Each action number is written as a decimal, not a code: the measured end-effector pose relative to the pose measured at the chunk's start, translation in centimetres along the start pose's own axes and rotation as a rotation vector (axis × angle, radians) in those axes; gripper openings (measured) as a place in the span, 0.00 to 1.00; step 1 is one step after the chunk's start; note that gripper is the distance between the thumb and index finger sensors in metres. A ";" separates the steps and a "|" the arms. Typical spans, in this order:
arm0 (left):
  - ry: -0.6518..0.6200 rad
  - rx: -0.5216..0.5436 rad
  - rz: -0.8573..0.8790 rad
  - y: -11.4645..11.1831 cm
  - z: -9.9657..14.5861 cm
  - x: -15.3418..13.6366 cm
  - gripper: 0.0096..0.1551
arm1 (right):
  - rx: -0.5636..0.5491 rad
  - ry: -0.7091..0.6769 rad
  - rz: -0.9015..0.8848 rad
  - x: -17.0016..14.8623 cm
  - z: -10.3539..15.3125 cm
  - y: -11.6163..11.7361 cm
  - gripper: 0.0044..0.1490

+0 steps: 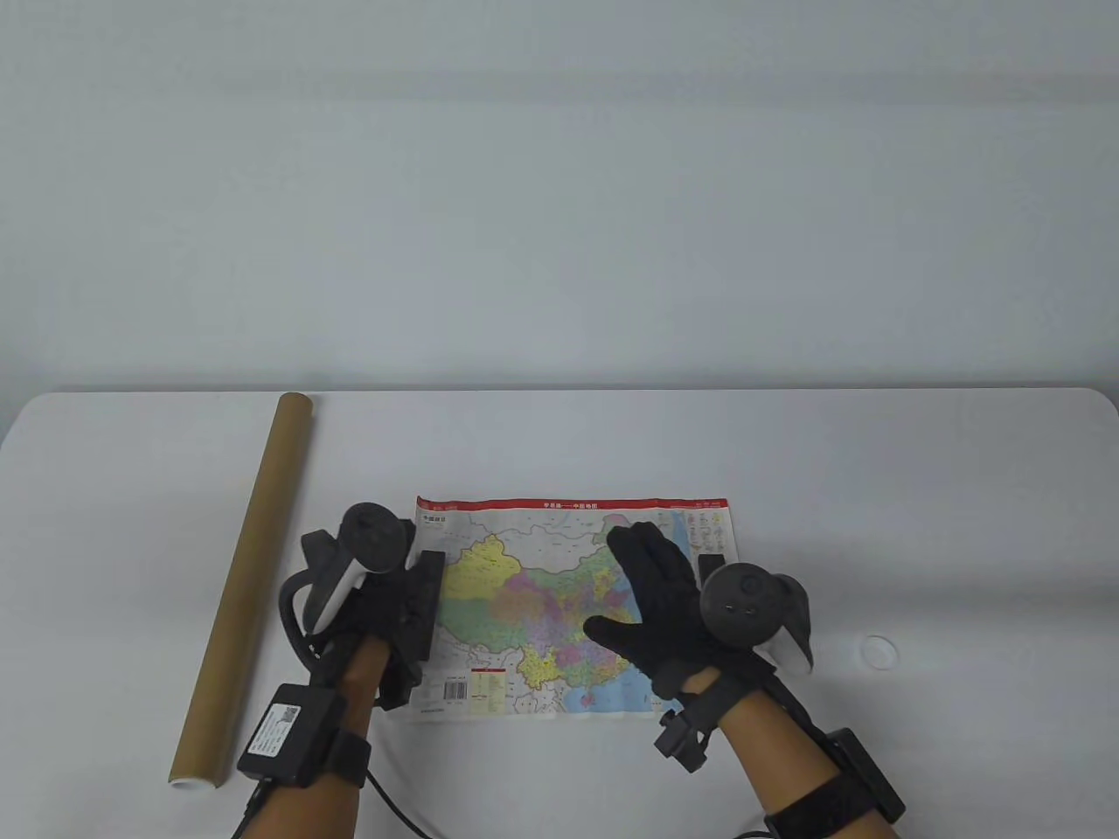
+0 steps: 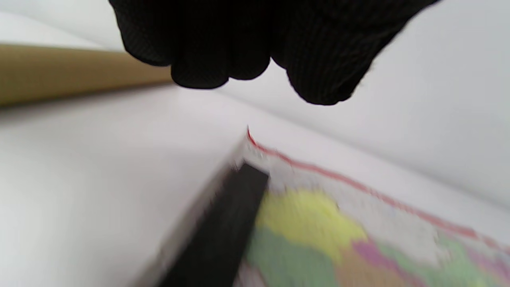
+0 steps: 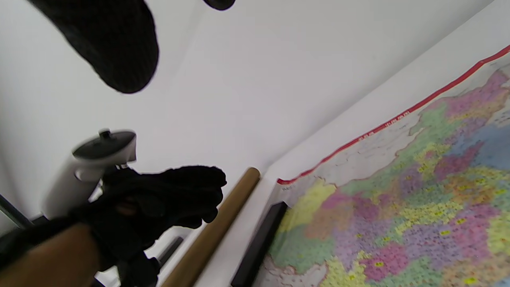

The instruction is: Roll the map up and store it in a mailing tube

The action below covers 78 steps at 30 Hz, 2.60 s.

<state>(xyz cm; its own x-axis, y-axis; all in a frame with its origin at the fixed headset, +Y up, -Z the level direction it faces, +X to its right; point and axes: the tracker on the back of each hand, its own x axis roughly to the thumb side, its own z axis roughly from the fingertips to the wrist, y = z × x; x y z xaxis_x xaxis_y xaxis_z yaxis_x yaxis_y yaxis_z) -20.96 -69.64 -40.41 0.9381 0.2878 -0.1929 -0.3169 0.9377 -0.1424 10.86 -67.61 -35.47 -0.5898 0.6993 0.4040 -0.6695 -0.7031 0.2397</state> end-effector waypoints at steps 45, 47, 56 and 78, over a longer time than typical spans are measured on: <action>0.416 -0.019 -0.223 -2.1 -1.9 -7.2 0.37 | 0.457 0.258 0.414 -2.5 -5.1 14.3 0.55; 0.430 -0.018 -0.229 -2.7 -2.0 -7.7 0.36 | 0.457 0.257 0.415 -2.5 -5.1 14.3 0.55; 0.448 -0.048 -0.251 -3.5 -2.0 -8.2 0.36 | 0.458 0.259 0.412 -2.5 -5.1 14.3 0.55; -0.276 -0.318 0.890 -2.2 -0.5 4.1 0.31 | 0.460 0.255 0.412 -2.6 -4.9 14.3 0.55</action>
<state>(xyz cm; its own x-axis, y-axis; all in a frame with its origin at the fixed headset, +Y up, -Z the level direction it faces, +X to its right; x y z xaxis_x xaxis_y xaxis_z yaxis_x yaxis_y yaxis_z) -16.47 -70.65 -41.32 0.3252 0.9368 -0.1291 -0.9085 0.2716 -0.3175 0.63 -78.84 -37.47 -0.8821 0.3310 0.3352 -0.1394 -0.8630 0.4855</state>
